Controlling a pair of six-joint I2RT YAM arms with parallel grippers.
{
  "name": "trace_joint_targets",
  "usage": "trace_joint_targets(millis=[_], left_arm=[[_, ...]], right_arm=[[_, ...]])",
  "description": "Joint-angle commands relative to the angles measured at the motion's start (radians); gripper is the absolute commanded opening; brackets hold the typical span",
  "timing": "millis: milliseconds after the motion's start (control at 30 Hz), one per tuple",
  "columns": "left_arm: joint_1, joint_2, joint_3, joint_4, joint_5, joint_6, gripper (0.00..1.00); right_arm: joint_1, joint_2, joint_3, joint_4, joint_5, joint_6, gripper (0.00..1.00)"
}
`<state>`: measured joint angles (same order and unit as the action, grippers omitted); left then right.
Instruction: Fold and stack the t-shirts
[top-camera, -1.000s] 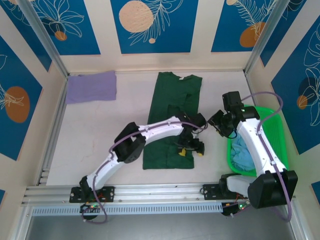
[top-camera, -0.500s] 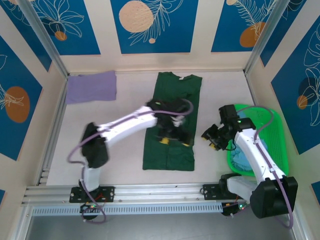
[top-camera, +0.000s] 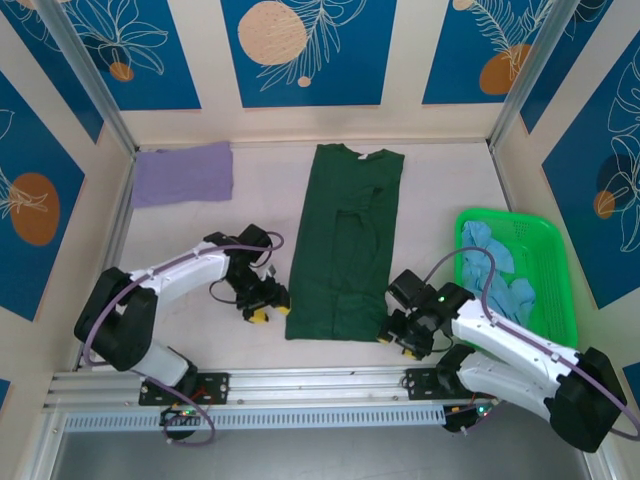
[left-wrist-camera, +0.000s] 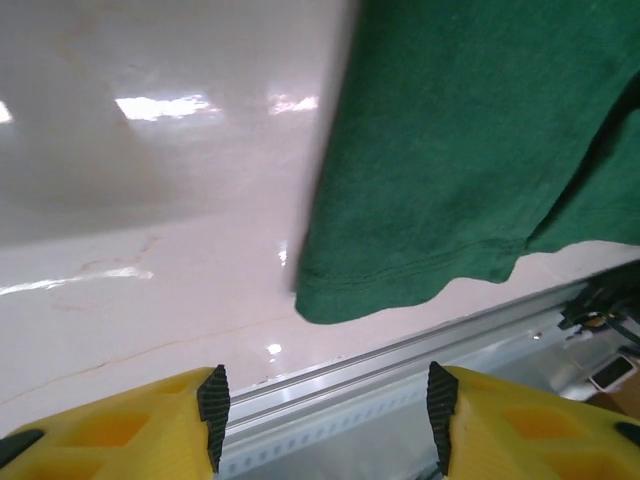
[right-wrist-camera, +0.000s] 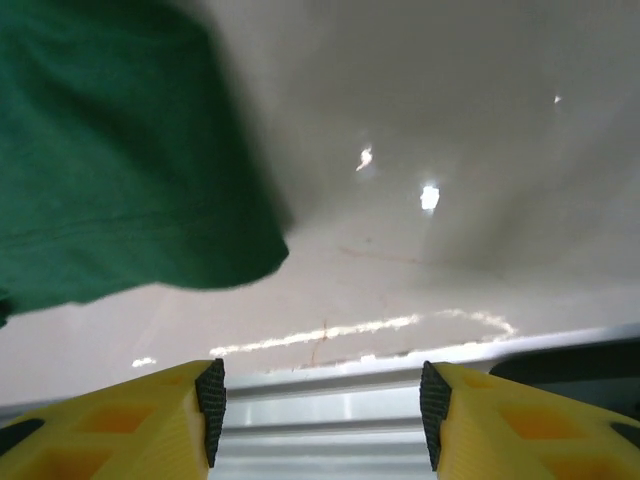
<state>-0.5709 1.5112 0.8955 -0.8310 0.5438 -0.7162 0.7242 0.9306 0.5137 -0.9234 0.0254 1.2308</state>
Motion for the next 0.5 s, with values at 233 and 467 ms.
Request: trace_joint_targets(millis=[233, 467], left_arm=[[0.024, 0.049, -0.069, 0.053, 0.064, 0.119, 0.49], [0.005, 0.107, -0.080, 0.102, 0.119, 0.136, 0.49]], right_arm=[[0.017, 0.074, -0.018, 0.210, 0.125, 0.024, 0.50], [0.001, 0.144, -0.032, 0.253, 0.086, 0.002, 0.39]])
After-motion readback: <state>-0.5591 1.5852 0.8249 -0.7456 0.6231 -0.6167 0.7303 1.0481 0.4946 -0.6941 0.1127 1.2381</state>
